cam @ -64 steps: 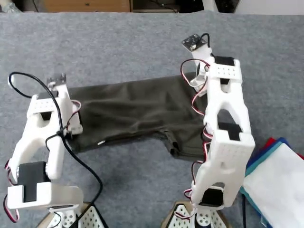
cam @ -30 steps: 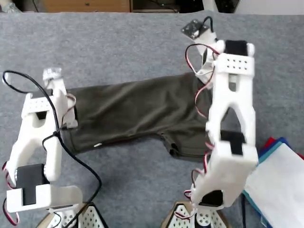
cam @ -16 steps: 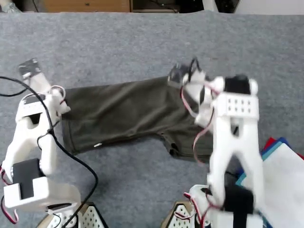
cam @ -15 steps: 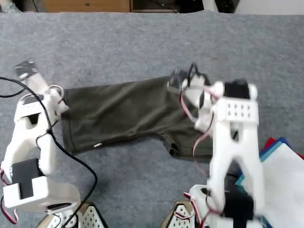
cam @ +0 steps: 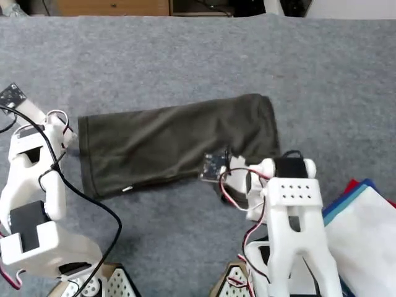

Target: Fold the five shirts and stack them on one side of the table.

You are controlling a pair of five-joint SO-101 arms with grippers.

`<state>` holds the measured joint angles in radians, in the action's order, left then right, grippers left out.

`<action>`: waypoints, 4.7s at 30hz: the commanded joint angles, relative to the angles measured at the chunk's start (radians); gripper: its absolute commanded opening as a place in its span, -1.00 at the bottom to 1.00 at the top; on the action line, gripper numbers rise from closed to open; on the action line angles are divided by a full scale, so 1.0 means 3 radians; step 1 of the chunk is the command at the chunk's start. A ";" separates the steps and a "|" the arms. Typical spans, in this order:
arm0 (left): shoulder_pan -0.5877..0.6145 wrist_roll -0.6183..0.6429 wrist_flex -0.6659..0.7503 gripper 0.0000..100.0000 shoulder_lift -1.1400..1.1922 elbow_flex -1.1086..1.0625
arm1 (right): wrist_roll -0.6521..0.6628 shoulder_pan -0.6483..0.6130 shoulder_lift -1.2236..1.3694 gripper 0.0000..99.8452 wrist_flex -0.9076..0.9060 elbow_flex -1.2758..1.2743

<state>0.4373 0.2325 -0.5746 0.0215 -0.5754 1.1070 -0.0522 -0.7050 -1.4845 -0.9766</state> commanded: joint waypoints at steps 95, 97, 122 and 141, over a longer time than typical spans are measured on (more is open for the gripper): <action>-0.0051 -0.0297 -0.0087 -0.95 -0.0023 0.0174 | 0.0230 -0.0458 0.2954 -0.99 0.0302 0.3501; -0.0051 -0.0302 -0.0087 -0.95 -0.0023 0.0174 | 0.0256 -0.0529 0.3117 -0.99 0.0205 0.3685; -0.0082 -0.0302 -0.0082 -0.95 -0.0023 0.0153 | -0.0005 -0.0279 0.3762 -0.50 -0.0655 0.5158; -0.0082 -0.0302 -0.0082 -0.95 -0.0023 0.0153 | -0.1493 -0.0913 0.3772 -0.99 -0.0767 0.4739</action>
<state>0.4235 0.1496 -0.5930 0.0215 -0.5677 0.7081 -0.2578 0.4335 -1.7361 0.4887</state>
